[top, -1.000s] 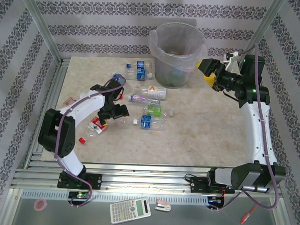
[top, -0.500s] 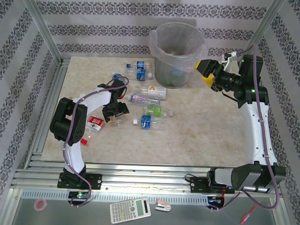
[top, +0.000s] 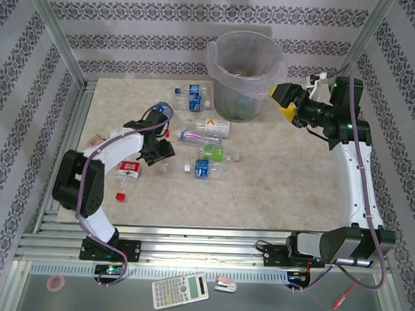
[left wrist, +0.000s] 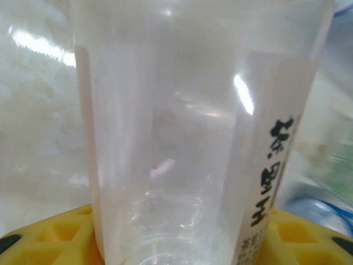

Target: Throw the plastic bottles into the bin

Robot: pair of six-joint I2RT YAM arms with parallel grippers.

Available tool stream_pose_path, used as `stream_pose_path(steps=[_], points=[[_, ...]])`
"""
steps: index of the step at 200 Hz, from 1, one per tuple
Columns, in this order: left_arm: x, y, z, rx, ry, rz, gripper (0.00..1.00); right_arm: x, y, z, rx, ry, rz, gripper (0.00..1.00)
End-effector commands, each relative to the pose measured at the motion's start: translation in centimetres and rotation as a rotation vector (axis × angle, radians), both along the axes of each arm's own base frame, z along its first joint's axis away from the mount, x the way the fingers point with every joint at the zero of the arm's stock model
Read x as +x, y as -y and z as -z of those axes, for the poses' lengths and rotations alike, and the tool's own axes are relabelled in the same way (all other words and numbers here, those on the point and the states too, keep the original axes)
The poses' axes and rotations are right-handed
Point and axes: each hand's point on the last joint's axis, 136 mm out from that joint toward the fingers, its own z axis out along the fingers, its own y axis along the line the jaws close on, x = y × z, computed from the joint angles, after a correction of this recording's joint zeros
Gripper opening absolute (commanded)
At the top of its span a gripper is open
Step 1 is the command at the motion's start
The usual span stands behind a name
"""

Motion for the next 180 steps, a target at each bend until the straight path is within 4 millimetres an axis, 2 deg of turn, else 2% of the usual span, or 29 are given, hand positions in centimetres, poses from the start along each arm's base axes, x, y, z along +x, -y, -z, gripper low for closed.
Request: stream_pose_path(steps=[1, 33, 69, 87, 110, 135, 143, 165, 180], points=[[1.9, 1.7, -5.4, -0.068, 0.22, 0.095, 0.5, 0.2, -0.6, 0.0, -0.01, 0.009, -0.02, 0.98], [3.2, 3.0, -12.5, -0.128, 0.459, 0.155, 0.49, 0.6, -0.9, -0.5, -0.014, 0.02, -0.027, 0.98], [4.9, 5.7, -23.2, -0.259, 0.801, 0.255, 0.5, 0.9, -1.2, -1.1, -0.016, 0.036, -0.035, 0.98], [5.0, 7.4, -28.0, -0.318, 0.949, 0.32, 0.5, 0.9, -1.4, -1.7, -0.016, 0.052, -0.044, 0.98], [4.5, 10.1, -32.7, -0.368, 1.085, 0.44, 0.5, 0.9, -1.8, -2.7, -0.013, 0.083, -0.061, 0.98], [3.5, 13.6, -36.1, -0.442, 1.134, 0.593, 0.5, 0.7, -3.0, -4.5, -0.006, 0.149, -0.112, 0.98], [3.1, 14.8, -36.6, -0.453, 1.136, 0.644, 0.5, 0.6, -3.6, -5.2, -0.003, 0.174, -0.138, 0.98], [1.9, 17.6, -37.0, -0.471, 1.114, 0.763, 0.5, 0.0, -5.3, -7.1, 0.0, 0.244, -0.208, 0.98], [1.6, 18.8, -36.3, -0.467, 1.074, 0.814, 0.5, -0.5, -6.4, -8.4, 0.003, 0.302, -0.249, 0.98]])
